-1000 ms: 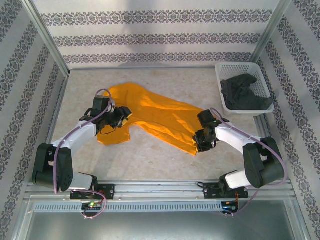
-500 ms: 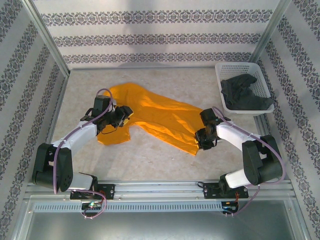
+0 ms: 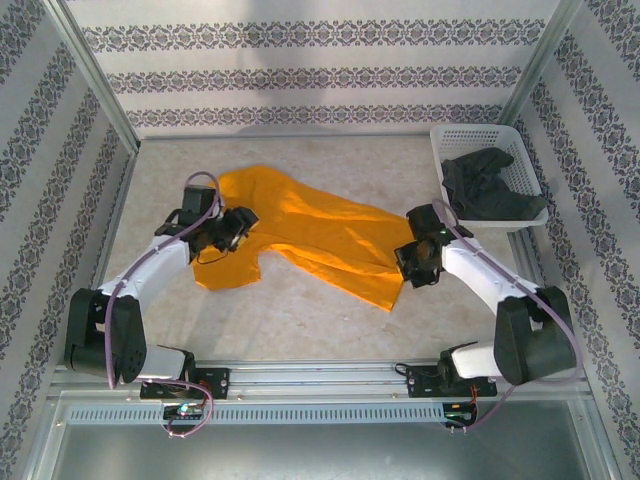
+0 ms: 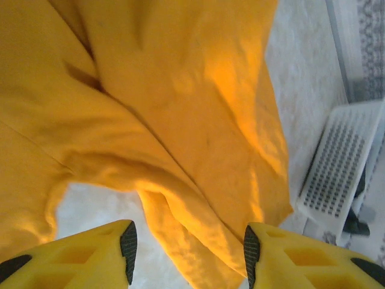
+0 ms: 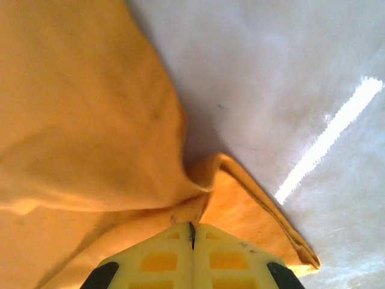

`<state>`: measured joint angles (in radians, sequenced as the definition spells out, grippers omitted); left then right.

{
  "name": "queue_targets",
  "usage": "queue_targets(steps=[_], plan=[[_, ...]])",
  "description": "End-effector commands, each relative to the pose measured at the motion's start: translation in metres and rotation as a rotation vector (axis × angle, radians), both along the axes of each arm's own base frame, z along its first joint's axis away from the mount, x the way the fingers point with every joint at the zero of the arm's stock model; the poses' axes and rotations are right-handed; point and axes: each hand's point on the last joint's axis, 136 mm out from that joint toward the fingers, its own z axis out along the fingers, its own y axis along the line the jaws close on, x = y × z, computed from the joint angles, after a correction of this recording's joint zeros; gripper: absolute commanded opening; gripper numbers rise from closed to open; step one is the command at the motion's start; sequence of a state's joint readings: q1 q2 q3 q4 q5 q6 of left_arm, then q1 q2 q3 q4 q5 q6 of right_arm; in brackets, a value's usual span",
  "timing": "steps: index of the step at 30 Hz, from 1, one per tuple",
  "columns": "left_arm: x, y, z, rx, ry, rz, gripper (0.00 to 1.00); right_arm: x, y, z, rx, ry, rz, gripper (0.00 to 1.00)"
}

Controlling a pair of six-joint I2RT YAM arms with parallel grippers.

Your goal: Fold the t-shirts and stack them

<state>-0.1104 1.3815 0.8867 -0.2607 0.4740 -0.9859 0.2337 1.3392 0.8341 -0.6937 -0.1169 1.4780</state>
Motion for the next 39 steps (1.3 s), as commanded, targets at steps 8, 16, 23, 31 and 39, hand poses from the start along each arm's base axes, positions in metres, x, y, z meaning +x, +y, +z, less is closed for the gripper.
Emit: queue_targets(steps=[8, 16, 23, 31, 39], plan=[[-0.003, 0.112, -0.029, 0.307, 0.187, 0.161, 0.49, -0.018, -0.076, 0.038, -0.196, -0.069, 0.022, 0.00], [-0.012, 0.101, -0.085, 0.291, 0.253, 0.028, 0.51, 0.001, -0.059, 0.038, -0.118, -0.091, 0.106, 0.00], [-0.027, 0.105, -0.110, 0.363, 0.308, -0.026, 0.53, 0.003, -0.055, 0.034, -0.101, -0.090, 0.113, 0.00], [0.007, 0.084, -0.113, 0.295, 0.192, -0.052, 0.51, 0.004, -0.047, 0.030, -0.092, -0.084, 0.137, 0.00], [0.030, 0.058, -0.106, 0.206, 0.116, -0.039, 0.07, 0.018, -0.043, 0.040, -0.110, -0.157, 0.189, 0.00]])
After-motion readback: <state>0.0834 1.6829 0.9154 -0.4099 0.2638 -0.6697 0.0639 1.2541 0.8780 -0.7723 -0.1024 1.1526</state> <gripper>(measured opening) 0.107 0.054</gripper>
